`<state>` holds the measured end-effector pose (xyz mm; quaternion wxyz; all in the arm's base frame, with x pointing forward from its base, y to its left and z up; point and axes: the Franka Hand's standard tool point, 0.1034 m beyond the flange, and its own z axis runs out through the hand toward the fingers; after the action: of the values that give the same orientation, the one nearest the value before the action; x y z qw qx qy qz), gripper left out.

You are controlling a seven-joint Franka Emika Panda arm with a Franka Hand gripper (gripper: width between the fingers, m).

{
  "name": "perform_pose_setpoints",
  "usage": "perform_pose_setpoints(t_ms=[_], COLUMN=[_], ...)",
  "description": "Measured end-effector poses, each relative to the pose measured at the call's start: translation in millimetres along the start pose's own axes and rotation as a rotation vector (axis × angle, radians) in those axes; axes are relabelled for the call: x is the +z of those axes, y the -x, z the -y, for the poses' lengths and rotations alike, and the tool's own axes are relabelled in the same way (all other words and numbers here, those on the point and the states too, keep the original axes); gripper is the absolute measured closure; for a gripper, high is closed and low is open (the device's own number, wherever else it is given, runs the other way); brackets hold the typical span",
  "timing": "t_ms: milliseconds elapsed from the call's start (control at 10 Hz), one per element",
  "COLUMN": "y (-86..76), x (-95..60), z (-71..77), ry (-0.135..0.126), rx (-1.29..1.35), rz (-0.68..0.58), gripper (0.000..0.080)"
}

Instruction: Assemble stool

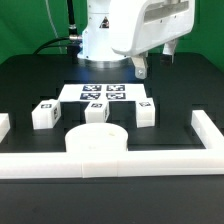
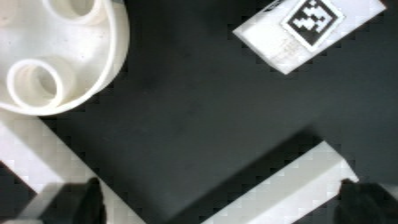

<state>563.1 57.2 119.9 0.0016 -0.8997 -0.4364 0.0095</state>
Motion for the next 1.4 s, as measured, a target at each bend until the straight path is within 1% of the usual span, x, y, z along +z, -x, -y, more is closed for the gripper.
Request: perform_pose_setpoints(t_ms=[400, 500, 700, 900, 1100, 1400], y=[1.6, 8.8, 24.8, 33.5, 29.4, 30.9], x=[1.6, 9.8, 33.2, 50.4, 47.1, 49.5], z=[-0.9, -9.8, -35.4, -53.8, -51.1, -51.1], ry=[-0.001, -0.002, -0.004, -0.008, -0.006, -0.009], rx=[0.002, -0.061, -0.116, -0.160, -0.153, -0.152], rz=[0.002, 0.000, -0.002, -0.006, -0.009, -0.007], gripper=[0.0150, 0.0150, 0.0150, 0.0150, 0.0150, 0.0150])
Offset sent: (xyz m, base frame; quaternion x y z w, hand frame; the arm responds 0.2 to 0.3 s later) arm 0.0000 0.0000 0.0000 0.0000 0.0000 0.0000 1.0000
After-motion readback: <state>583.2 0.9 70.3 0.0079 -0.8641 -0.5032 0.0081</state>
